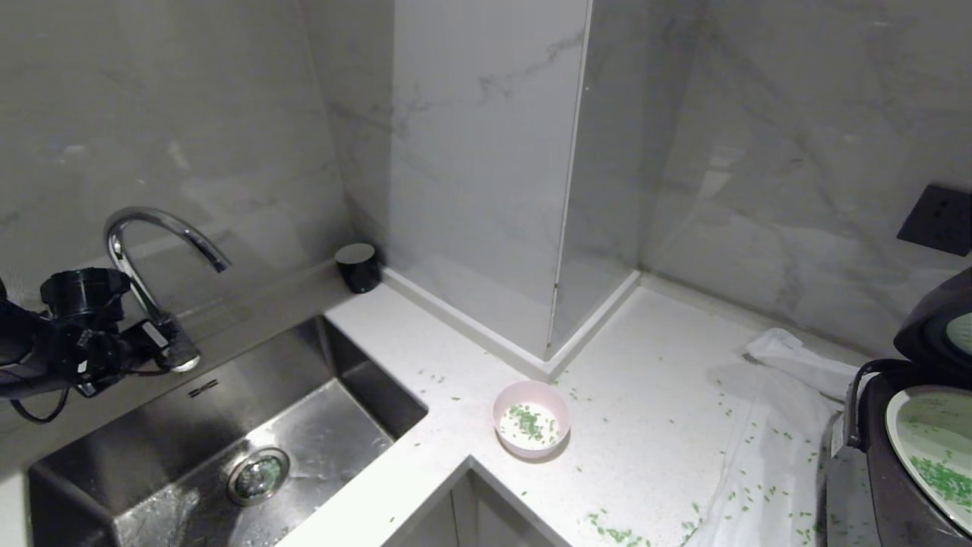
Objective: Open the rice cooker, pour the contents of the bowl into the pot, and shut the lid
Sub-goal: Turn on the tap
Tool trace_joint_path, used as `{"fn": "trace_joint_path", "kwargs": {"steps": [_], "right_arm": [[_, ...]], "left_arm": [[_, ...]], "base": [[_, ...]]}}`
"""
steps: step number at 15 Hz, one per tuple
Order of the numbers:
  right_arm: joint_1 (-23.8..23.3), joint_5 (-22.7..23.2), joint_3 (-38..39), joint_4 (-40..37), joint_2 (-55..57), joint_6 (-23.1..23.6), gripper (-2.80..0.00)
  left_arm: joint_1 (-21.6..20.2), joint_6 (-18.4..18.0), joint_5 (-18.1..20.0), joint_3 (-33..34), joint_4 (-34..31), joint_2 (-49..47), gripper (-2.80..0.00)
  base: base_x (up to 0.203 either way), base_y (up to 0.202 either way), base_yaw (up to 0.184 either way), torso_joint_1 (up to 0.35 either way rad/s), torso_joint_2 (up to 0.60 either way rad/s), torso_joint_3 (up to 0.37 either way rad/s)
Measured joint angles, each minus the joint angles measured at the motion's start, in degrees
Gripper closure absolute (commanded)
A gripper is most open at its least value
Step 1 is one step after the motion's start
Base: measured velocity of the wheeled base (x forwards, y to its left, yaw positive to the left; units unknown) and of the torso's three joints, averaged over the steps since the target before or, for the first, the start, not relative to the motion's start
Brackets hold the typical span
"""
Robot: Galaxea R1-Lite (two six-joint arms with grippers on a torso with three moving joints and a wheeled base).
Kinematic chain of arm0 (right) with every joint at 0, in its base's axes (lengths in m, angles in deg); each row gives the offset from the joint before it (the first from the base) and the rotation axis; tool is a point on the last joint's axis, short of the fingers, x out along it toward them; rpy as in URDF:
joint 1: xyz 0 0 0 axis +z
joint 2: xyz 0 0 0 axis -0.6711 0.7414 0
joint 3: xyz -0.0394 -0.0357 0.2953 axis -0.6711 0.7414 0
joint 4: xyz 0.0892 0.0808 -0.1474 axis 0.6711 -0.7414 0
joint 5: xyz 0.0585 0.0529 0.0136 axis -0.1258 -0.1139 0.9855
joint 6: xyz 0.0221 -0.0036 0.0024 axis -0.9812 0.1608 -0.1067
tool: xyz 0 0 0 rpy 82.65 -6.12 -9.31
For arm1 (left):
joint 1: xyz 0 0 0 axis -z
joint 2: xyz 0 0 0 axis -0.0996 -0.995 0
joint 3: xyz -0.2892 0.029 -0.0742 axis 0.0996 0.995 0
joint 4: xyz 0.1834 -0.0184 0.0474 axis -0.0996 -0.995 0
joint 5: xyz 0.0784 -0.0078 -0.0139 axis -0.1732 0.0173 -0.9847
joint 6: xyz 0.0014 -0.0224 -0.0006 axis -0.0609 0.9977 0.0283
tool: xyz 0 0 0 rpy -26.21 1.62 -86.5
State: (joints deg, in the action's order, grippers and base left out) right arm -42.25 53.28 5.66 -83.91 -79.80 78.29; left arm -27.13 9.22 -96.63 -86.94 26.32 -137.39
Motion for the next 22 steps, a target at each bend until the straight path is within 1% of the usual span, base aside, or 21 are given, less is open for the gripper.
{"fn": "trace_joint_path", "kwargs": {"steps": [5, 11, 12, 15, 18, 22], "right_arm": [[0.0, 0.02, 0.0, 0.0, 0.0, 0.04, 0.0], [0.0, 0.02, 0.0, -0.05, 0.0, -0.02, 0.0], [0.0, 0.01, 0.0, -0.04, 0.0, 0.0, 0.0], [0.0, 0.0, 0.0, -0.02, 0.0, 0.0, 0.0], [0.0, 0.02, 0.0, -0.02, 0.0, 0.0, 0.0], [0.0, 0.02, 0.0, -0.05, 0.0, 0.0, 0.0]], "left_arm": [[0.21, -0.49, -0.36, -6.56, -0.02, -4.32, -2.8], [-1.44, -0.61, -0.33, -9.23, -0.02, -7.28, -2.8], [-1.72, -0.62, -0.33, -9.37, -0.02, -7.41, 0.0], [-2.11, -0.82, -0.33, -9.5, -0.04, -7.64, 0.0], [-2.12, -2.36, -0.35, -9.73, -0.04, -7.93, 0.0], [-2.0, -2.17, -0.39, -11.2, 0.29, -8.63, 0.0]], "base": [[0.0, 0.0, 0.0, 0.0, 0.0, 0.0], [0.0, 0.0, 0.0, 0.0, 0.0, 0.0], [0.0, 0.0, 0.0, 0.0, 0.0, 0.0], [0.0, 0.0, 0.0, 0.0, 0.0, 0.0], [0.0, 0.0, 0.0, 0.0, 0.0, 0.0], [0.0, 0.0, 0.0, 0.0, 0.0, 0.0]]}}
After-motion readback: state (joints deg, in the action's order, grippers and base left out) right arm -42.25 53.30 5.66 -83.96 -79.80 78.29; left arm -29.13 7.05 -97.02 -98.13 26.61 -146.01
